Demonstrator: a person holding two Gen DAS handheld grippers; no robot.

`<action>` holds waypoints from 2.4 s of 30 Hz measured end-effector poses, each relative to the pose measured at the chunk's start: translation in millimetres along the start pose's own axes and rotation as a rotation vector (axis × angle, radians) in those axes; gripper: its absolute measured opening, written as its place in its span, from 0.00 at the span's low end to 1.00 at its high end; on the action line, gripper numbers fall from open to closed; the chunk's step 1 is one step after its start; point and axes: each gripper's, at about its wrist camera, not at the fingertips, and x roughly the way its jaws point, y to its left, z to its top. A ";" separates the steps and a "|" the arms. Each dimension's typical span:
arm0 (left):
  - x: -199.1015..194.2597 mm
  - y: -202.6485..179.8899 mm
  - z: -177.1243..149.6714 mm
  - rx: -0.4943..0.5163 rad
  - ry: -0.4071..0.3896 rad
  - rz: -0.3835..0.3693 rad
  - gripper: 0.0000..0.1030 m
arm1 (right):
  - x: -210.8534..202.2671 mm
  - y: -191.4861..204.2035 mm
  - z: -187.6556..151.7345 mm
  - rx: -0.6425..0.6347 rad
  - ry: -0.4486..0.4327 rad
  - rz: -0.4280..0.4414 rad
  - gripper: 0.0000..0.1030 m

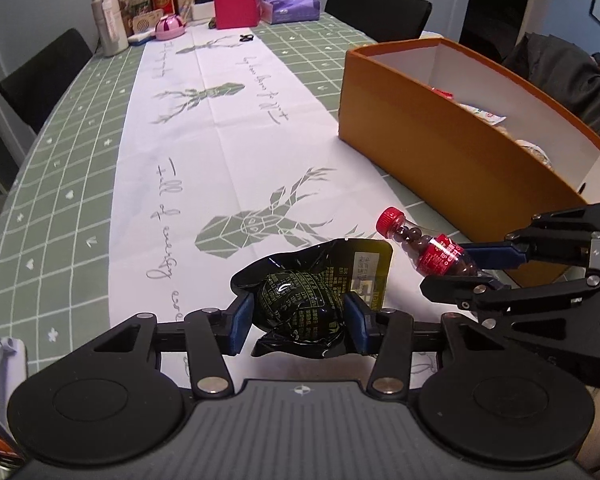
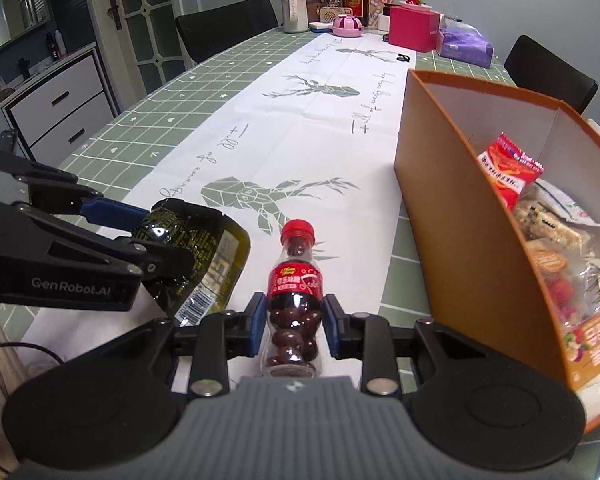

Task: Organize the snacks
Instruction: 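Carry the green bag with left tool while right tool carries the bottle into the orange box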

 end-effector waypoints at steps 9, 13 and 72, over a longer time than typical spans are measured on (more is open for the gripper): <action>-37.9 -20.1 32.9 0.137 -0.056 0.035 0.53 | -46.8 0.0 21.8 -0.090 -0.042 -0.005 0.28; -46.8 -34.4 48.0 0.233 -0.050 0.053 0.53 | -60.9 -6.4 36.1 -0.111 -0.018 0.010 0.28; 116.2 -190.0 133.1 0.887 0.200 0.123 0.53 | -13.7 -214.7 35.0 -0.007 0.265 -0.260 0.29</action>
